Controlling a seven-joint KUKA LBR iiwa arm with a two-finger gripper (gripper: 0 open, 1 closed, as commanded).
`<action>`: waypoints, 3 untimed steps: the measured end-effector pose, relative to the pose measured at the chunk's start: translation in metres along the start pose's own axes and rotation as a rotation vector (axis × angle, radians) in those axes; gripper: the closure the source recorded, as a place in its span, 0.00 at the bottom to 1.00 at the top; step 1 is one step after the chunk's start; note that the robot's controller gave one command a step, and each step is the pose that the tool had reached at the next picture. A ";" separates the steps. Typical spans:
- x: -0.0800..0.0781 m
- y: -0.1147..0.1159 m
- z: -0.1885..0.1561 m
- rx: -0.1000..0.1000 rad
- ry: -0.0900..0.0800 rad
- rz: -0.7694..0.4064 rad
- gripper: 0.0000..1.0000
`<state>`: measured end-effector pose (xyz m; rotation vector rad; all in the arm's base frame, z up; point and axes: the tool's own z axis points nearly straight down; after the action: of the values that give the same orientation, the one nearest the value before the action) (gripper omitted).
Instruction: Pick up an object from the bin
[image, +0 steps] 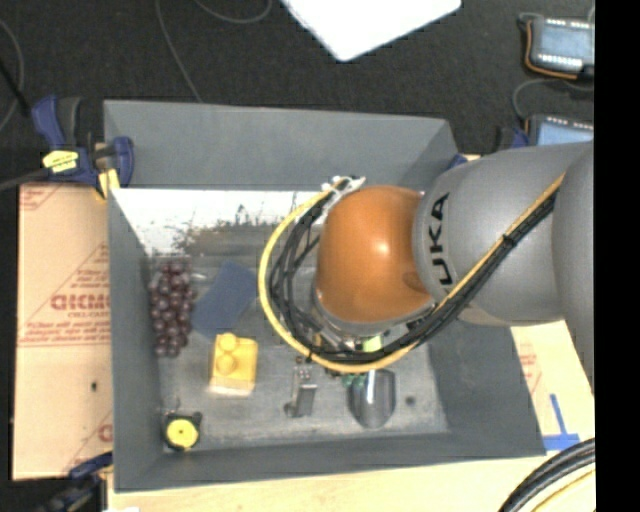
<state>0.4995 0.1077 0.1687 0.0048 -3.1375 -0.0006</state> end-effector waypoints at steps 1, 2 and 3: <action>-0.010 -0.001 0.007 -0.001 -0.008 -0.075 0.00; -0.039 0.032 0.023 0.003 -0.005 -0.168 0.00; -0.043 0.068 0.033 -0.003 -0.010 -0.216 0.00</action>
Offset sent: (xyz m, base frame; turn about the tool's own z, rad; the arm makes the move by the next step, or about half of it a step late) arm 0.0680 0.0927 -0.0417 -0.1884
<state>0.5418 0.1753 0.1358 0.3445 -3.1288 -0.0054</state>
